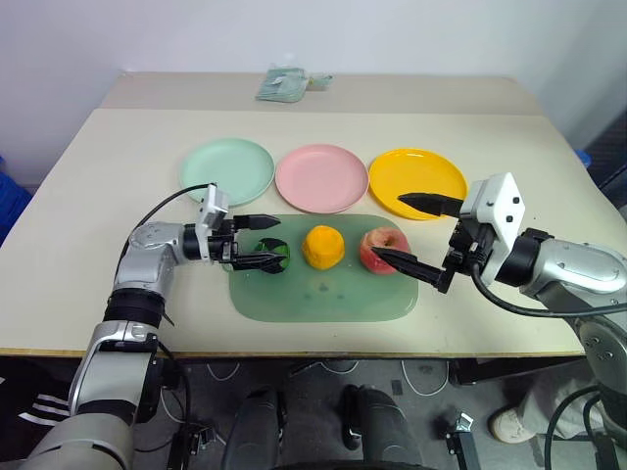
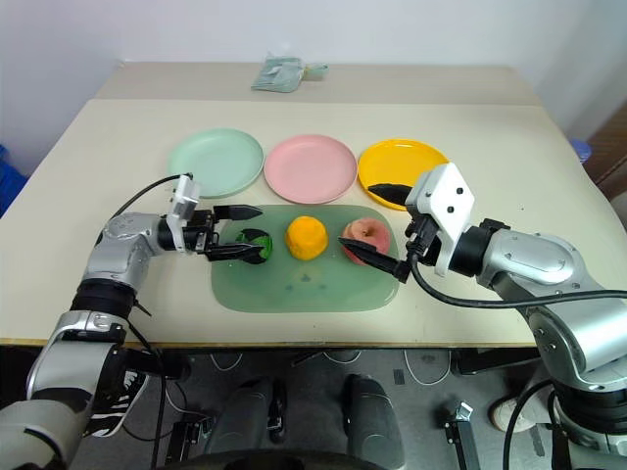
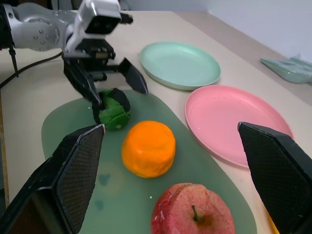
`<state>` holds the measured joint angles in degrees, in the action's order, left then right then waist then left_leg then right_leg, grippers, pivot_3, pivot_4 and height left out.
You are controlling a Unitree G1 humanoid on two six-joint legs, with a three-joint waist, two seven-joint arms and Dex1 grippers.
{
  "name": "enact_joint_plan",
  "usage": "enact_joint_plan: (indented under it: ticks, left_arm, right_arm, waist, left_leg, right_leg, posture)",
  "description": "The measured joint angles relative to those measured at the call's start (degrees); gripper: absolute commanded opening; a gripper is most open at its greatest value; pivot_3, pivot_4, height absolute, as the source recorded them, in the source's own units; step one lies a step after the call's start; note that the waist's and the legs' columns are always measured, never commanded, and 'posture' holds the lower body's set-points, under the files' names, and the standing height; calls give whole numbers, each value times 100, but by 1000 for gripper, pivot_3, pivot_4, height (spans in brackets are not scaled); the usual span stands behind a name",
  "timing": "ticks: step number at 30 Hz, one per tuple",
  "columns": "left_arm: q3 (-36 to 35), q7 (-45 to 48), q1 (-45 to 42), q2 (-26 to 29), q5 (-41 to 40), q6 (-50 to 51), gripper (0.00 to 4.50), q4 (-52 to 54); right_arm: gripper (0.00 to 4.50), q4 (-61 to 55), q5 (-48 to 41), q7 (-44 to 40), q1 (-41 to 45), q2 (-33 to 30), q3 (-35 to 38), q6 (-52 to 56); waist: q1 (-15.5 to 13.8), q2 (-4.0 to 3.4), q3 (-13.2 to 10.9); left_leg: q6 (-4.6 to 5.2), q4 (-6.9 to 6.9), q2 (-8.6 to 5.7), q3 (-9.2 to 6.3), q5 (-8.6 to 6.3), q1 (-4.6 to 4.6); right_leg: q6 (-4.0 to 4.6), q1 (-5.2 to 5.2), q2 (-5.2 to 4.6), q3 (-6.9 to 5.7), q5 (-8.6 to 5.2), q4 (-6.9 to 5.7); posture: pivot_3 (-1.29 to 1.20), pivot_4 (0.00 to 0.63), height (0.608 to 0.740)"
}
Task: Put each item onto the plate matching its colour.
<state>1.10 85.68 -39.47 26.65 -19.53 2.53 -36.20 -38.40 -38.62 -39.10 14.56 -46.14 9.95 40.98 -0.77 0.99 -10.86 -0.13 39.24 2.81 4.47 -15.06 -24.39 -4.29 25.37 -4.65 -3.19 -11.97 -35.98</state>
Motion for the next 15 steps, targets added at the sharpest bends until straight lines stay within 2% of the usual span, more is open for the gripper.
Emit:
enact_joint_plan:
  ticks: [9, 12, 14, 15]
  left_arm:
    - [187, 76, -4, -41, 508, -871, 4500, -640]
    - [217, 34, -48, -96, 639, -1129, 3632, -971]
    - [214, 38, -140, -146, 651, -1243, 2738, -1163]
    - [207, 34, -178, -170, 649, -1261, 2738, -1184]
  right_arm:
    - [4460, -181, -46, 56, -205, -39, 41, 33]
    - [4500, -182, -45, 79, -198, -40, 42, 35]
    - [4500, -182, -46, 98, -190, -42, 43, 41]
    - [4500, -182, -47, 100, -185, -43, 43, 50]
  waist:
    - [4, 0, 0]
    - [-5, 0, 0]
    - [-3, 0, 0]
    - [-3, 0, 0]
  left_leg:
    - [0, 0, 1, 1, 0, 0]
    - [0, 0, 0, -1, 0, -1]
    - [0, 0, 0, 0, 0, -1]
    - [0, 0, 0, -1, 0, -1]
  right_leg:
    - [1, 1, 0, 0, 0, 1]
    - [2, 1, 0, 0, -1, 1]
    - [1, 1, -1, 0, -1, 2]
    - [1, 0, -1, 0, 0, 2]
  posture:
    - [0, 150, 740]
    - [0, 150, 740]
    - [0, 150, 740]
    - [0, 150, 740]
